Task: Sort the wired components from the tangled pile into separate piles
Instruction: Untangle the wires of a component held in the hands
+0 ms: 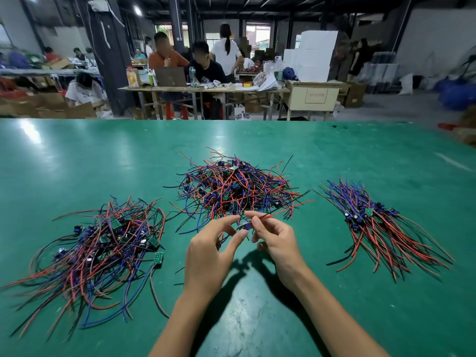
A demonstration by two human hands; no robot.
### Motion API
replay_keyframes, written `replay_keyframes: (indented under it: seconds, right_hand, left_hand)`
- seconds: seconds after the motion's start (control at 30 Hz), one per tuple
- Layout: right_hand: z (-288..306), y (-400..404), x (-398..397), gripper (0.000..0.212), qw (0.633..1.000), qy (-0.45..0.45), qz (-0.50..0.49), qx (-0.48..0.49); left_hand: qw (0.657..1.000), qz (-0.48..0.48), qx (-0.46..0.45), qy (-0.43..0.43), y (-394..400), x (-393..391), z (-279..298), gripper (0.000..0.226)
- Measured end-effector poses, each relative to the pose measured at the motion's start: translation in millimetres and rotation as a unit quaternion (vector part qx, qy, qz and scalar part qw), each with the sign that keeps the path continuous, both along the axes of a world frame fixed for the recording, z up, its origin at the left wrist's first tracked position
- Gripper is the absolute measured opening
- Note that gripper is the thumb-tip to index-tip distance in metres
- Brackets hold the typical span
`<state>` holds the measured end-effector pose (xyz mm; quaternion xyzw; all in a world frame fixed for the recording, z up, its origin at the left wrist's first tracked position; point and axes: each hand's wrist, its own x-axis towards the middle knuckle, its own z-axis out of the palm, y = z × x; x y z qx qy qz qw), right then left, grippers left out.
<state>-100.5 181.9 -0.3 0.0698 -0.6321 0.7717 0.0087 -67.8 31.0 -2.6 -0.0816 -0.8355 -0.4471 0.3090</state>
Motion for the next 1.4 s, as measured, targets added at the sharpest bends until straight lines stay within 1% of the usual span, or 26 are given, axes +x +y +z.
replay_keyframes:
  seconds: [0.1, 0.27, 0.47, 0.63, 0.77, 0.87, 0.93, 1.0, 1.03, 1.07, 1.1, 1.13, 1.17, 1.2, 1.23, 1.27, 1.3, 1.33, 1.37, 1.4]
  right_hand:
    - [1, 0, 0, 0.017, 1.0, 0.004, -0.002, 0.013]
    - [1, 1, 1, 0.018, 1.0, 0.012, -0.003, 0.005]
    - [3, 3, -2, 0.009, 0.999, -0.004, -0.028, -0.03]
    - [3, 6, -5, 0.01, 0.999, -0.031, -0.022, -0.034]
    - [3, 7, -3, 0.012, 0.997, -0.047, 0.004, -0.068]
    - [4, 8, -3, 0.013, 0.998, -0.04, -0.002, -0.053]
    - [5, 7, -4, 0.018, 0.999, -0.017, -0.009, -0.031]
    - [6, 9, -5, 0.024, 1.0, 0.006, -0.016, -0.014]
    - [6, 10, -5, 0.027, 1.0, 0.018, -0.026, 0.002]
    - [5, 12, -6, 0.028, 0.998, 0.032, -0.045, 0.032]
    - [4, 13, -6, 0.028, 0.992, 0.05, -0.073, 0.085]
    - [1, 14, -7, 0.027, 0.979, 0.069, -0.104, 0.162]
    - [-2, 14, -7, 0.025, 0.955, 0.084, -0.125, 0.254]
    - [-5, 13, -6, 0.025, 0.924, 0.093, -0.131, 0.347]
    - [-8, 12, -5, 0.029, 0.89, 0.096, -0.125, 0.428]
    - [-12, 10, -4, 0.034, 0.86, 0.095, -0.115, 0.488]
    - [-15, 8, -4, 0.036, 0.839, 0.094, -0.114, 0.524]
    - [-16, 6, -5, 0.033, 0.826, 0.098, -0.124, 0.541]
    - [-15, 5, -5, 0.027, 0.82, 0.102, -0.139, 0.545]
    - [-15, 5, -6, 0.022, 0.817, 0.105, -0.152, 0.546]
  left_hand:
    - [1.0, -0.004, -0.003, -0.029, 0, -1, -2, 0.025]
    - [0.999, -0.03, 0.008, -0.034, 1, -3, -5, 0.025]
    - [1.0, -0.001, 0.014, -0.013, 0, -3, -4, 0.015]
    - [1.0, 0.009, 0.024, 0.004, -3, -2, -2, 0.012]
    - [0.999, 0.019, 0.022, 0.022, -3, -3, -1, 0.01]
    - [0.999, 0.024, 0.043, 0.022, 0, -1, 3, 0.009]
    - [0.993, 0.069, 0.082, 0.052, -5, -1, 9, 0.011]
    - [0.968, 0.172, 0.135, 0.119, -21, -1, 16, 0.009]
    - [0.947, 0.233, 0.161, 0.151, -33, -2, 19, 0.009]
    - [0.922, 0.293, 0.182, 0.175, -46, -1, 20, 0.014]
    - [0.899, 0.342, 0.199, 0.185, -60, -1, 19, 0.021]
    - [0.879, 0.385, 0.214, 0.182, -72, -1, 16, 0.025]
    - [0.863, 0.421, 0.225, 0.168, -83, 0, 13, 0.027]
    - [0.85, 0.449, 0.232, 0.148, -90, 1, 10, 0.028]
    - [0.84, 0.472, 0.235, 0.124, -93, 2, 7, 0.03]
    - [0.831, 0.497, 0.231, 0.095, -93, 3, 6, 0.031]
    - [0.821, 0.522, 0.221, 0.067, -91, 3, 6, 0.033]
    - [0.814, 0.541, 0.207, 0.052, -87, 3, 7, 0.034]
    - [0.814, 0.546, 0.191, 0.055, -82, 3, 9, 0.035]
    - [0.822, 0.537, 0.172, 0.073, -77, 2, 11, 0.035]
